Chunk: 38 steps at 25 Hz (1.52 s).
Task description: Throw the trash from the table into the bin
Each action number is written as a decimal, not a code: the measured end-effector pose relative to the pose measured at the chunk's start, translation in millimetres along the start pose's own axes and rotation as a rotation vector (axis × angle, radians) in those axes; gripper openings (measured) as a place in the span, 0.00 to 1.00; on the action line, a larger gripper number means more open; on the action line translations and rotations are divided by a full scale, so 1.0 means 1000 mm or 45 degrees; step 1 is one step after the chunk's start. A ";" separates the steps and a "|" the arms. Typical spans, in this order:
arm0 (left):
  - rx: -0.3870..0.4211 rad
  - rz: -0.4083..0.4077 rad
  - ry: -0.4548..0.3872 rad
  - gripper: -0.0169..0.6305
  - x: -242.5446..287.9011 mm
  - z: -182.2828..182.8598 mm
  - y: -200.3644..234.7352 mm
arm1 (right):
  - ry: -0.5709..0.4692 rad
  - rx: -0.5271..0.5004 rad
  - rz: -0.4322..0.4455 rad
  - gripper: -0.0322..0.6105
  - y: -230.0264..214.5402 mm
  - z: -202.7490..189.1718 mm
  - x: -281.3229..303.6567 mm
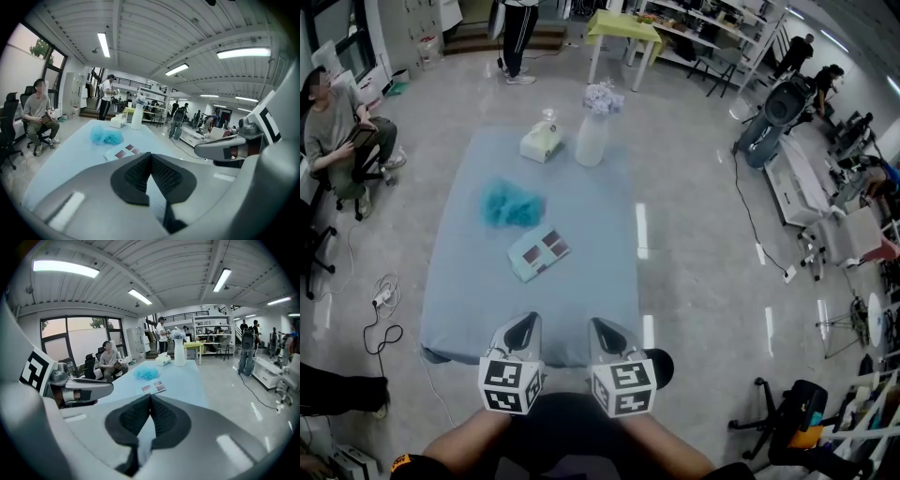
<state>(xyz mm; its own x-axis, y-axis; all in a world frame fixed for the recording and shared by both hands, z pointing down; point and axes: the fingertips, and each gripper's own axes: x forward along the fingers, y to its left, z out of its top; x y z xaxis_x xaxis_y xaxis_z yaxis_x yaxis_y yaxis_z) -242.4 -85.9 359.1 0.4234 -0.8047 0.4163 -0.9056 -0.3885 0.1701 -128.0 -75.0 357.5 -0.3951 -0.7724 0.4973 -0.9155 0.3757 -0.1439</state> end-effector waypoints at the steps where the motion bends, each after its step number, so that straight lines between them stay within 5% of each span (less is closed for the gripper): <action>1: 0.003 -0.002 0.001 0.04 0.000 0.000 -0.001 | 0.001 0.001 -0.001 0.05 -0.001 0.000 0.000; 15: 0.011 0.054 0.012 0.04 0.002 -0.003 -0.005 | -0.010 0.010 0.035 0.05 -0.010 -0.002 -0.003; 29: -0.078 0.295 -0.026 0.04 -0.012 -0.015 -0.066 | -0.026 -0.116 0.279 0.05 -0.050 0.003 -0.038; 38: -0.083 0.344 -0.022 0.04 -0.010 -0.011 -0.056 | 0.008 -0.135 0.338 0.05 -0.050 0.011 -0.023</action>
<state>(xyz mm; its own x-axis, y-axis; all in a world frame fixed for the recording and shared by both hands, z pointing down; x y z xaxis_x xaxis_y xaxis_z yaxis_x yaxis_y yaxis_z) -196.2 -50.9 355.6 0.1663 -0.8830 0.4390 -0.9852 -0.1297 0.1123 -73.8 -81.2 344.0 -0.6191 -0.6369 0.4594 -0.7671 0.6159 -0.1798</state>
